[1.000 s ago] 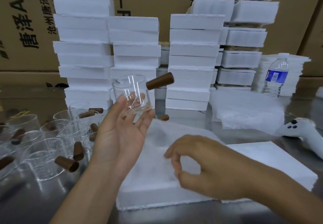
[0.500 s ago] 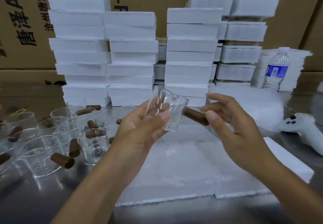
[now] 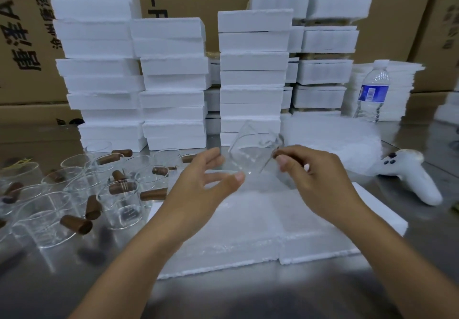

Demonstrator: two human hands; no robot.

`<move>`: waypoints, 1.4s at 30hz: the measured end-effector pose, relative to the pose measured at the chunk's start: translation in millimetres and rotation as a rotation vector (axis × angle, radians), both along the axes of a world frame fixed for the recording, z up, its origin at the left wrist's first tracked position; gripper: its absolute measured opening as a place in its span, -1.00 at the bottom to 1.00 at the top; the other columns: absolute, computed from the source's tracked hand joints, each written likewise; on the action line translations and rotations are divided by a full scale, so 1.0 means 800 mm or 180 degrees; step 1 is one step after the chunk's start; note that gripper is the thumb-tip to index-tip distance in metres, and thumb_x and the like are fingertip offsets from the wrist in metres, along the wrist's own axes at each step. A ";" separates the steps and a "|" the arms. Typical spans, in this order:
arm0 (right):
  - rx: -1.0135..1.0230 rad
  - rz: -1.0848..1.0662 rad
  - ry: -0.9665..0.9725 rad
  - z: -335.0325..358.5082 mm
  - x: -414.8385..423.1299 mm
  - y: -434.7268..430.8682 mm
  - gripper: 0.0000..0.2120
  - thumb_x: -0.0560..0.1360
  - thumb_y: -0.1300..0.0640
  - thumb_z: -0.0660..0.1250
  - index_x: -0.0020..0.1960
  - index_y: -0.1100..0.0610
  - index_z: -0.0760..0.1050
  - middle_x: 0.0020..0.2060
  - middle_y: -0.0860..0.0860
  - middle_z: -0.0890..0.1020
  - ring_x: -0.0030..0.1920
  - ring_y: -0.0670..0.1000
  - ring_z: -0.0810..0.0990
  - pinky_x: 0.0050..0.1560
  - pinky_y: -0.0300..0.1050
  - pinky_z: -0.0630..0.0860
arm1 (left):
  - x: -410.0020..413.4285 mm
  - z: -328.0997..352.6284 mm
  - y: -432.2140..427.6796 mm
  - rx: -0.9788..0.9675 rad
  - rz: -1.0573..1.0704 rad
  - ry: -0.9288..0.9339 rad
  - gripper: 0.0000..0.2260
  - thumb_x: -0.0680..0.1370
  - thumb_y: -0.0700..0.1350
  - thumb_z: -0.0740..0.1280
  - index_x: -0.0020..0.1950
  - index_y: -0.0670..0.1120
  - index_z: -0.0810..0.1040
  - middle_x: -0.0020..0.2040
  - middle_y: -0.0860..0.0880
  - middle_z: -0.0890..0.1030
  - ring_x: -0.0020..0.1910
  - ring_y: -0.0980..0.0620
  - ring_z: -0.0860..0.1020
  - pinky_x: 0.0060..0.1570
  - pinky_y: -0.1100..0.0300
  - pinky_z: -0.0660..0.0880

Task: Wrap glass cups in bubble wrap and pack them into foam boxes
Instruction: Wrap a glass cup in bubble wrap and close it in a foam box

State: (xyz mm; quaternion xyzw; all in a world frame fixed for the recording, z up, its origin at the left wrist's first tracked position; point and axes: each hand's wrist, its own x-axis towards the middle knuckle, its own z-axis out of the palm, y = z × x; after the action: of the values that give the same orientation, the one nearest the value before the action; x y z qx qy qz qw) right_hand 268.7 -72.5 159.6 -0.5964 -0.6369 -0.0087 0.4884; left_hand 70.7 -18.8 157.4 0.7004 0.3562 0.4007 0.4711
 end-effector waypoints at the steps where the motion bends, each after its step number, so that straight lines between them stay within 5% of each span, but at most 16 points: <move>1: 0.0131 -0.0218 0.0077 0.000 0.005 0.001 -0.87 0.55 0.08 0.25 -0.06 -0.07 0.58 -0.32 -0.23 0.60 -0.18 -0.28 0.51 -0.27 -0.46 0.35 | 0.003 0.002 -0.002 0.0161 0.0049 0.0240 -0.39 0.27 0.27 0.39 0.30 0.20 0.41 0.20 0.29 0.50 0.08 0.32 0.54 -0.01 0.32 0.48; 5: 0.0556 -0.0592 0.0571 0.002 0.019 0.002 -0.85 0.56 0.11 0.25 -0.10 -0.10 0.52 -0.27 -0.23 0.56 -0.18 -0.31 0.48 -0.27 -0.51 0.32 | 0.022 0.008 -0.007 0.0763 -0.0116 0.1170 -0.77 0.45 0.19 0.30 0.10 0.27 0.45 0.02 0.26 0.52 -0.04 0.38 0.50 -0.20 0.50 0.41; 9: 0.0521 -0.0623 0.1013 0.004 0.023 0.001 -0.76 0.55 0.08 0.27 -0.18 -0.25 0.48 -0.18 -0.15 0.48 -0.17 -0.28 0.48 -0.20 -0.58 0.29 | 0.060 0.002 -0.006 0.1202 0.0151 0.2028 -0.70 0.55 0.19 0.22 0.23 0.13 0.45 -0.09 0.17 0.47 -0.06 0.16 0.48 -0.07 0.23 0.43; 13: 0.0342 -0.0596 0.1203 0.001 0.025 0.002 -0.79 0.54 0.05 0.28 -0.16 -0.26 0.51 -0.19 -0.03 0.50 -0.24 -0.30 0.46 -0.22 -0.59 0.28 | 0.078 -0.008 -0.003 0.1465 0.0567 0.2447 -0.72 0.55 0.20 0.23 0.13 0.07 0.52 -0.25 0.15 0.38 -0.18 0.11 0.42 -0.23 0.20 0.32; 17: 0.0351 -0.0483 0.1405 -0.001 0.028 0.004 -0.78 0.54 0.03 0.27 -0.23 -0.21 0.53 -0.23 0.02 0.52 -0.27 -0.27 0.44 -0.23 -0.55 0.29 | 0.074 -0.008 0.001 0.1436 0.0567 0.2177 -0.86 0.55 0.08 0.30 -0.19 0.10 0.49 -0.44 0.10 0.39 -0.41 0.14 0.39 -0.40 0.21 0.26; 21: 0.0435 -0.0239 0.1718 0.000 0.028 0.006 -0.74 0.57 0.04 0.23 -0.22 0.07 0.58 -0.34 -0.03 0.53 -0.19 -0.03 0.49 -0.11 -0.22 0.38 | 0.060 -0.002 0.008 0.1355 0.0730 0.1577 -0.84 0.53 0.00 0.35 -0.26 0.09 0.50 -0.38 0.10 0.49 -0.41 0.20 0.45 -0.40 0.32 0.32; 23: 0.0363 -0.0079 0.1773 0.003 0.029 0.006 -0.75 0.58 0.03 0.21 -0.21 -0.08 0.59 -0.31 -0.10 0.57 -0.23 -0.15 0.51 -0.13 -0.31 0.39 | 0.049 0.001 0.011 0.1302 0.0931 0.1107 -0.86 0.52 -0.04 0.35 -0.24 0.07 0.53 -0.36 0.08 0.54 -0.39 0.25 0.48 -0.44 0.43 0.32; 25: 0.0234 0.0035 0.1546 0.005 0.029 0.004 -0.75 0.58 0.02 0.20 -0.20 -0.14 0.58 -0.32 -0.12 0.57 -0.25 -0.20 0.49 -0.18 -0.38 0.37 | 0.040 0.002 0.014 0.1173 0.1055 0.0587 -0.87 0.53 -0.09 0.36 -0.23 0.05 0.54 -0.32 0.02 0.59 -0.35 0.20 0.51 -0.38 0.45 0.36; 28: 0.0037 -0.0009 0.0929 0.001 0.031 0.003 -0.69 0.57 0.02 0.20 -0.22 0.13 0.60 -0.35 0.07 0.52 -0.24 -0.10 0.42 -0.24 -0.30 0.30 | 0.033 0.003 0.014 0.0928 0.1077 -0.0117 -0.86 0.53 -0.16 0.36 -0.22 0.01 0.55 -0.36 0.03 0.60 -0.39 0.23 0.51 -0.30 0.40 0.41; 30: -0.0069 -0.0045 0.0596 0.000 0.029 0.002 -0.72 0.55 0.03 0.22 -0.26 0.08 0.58 -0.35 0.08 0.46 -0.25 -0.07 0.41 -0.28 -0.36 0.26 | 0.031 0.004 0.013 0.0931 0.1103 -0.0392 -0.86 0.53 -0.16 0.36 -0.21 0.02 0.55 -0.37 0.06 0.58 -0.39 0.22 0.49 -0.27 0.36 0.42; 33: -0.0245 -0.0216 -0.0069 -0.002 0.028 0.001 -0.82 0.55 0.02 0.23 -0.11 -0.12 0.60 -0.31 -0.12 0.38 -0.21 -0.11 0.40 -0.24 -0.40 0.26 | 0.029 0.008 0.011 0.1169 0.1138 -0.0599 -0.87 0.52 -0.14 0.36 -0.20 0.05 0.55 -0.34 0.12 0.58 -0.29 0.14 0.51 -0.17 0.19 0.46; 36: -0.0319 -0.0467 -0.0604 -0.006 0.029 0.000 -0.80 0.56 -0.02 0.21 0.06 -0.10 0.59 -0.25 -0.14 0.37 -0.16 -0.14 0.36 -0.21 -0.38 0.27 | 0.027 0.011 0.008 0.1392 0.1140 -0.0711 -0.85 0.53 -0.14 0.34 -0.20 0.08 0.54 -0.34 0.22 0.57 -0.30 0.19 0.50 -0.18 0.23 0.47; 42: -0.0276 -0.0457 -0.0880 -0.001 0.025 -0.004 -0.80 0.55 0.00 0.23 0.05 -0.02 0.60 -0.27 -0.12 0.35 -0.19 -0.13 0.32 -0.26 -0.34 0.25 | 0.026 0.017 0.000 0.1421 0.0909 -0.1019 -0.88 0.52 -0.09 0.34 -0.18 0.11 0.56 -0.30 0.20 0.57 -0.26 0.17 0.50 -0.13 0.19 0.47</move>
State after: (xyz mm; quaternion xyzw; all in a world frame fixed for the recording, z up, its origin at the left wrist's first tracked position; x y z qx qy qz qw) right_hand 288.9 -76.1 158.6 -0.6541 -0.6536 -0.0981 0.3680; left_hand 91.3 -19.1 171.4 0.6574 0.2754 0.6365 0.2948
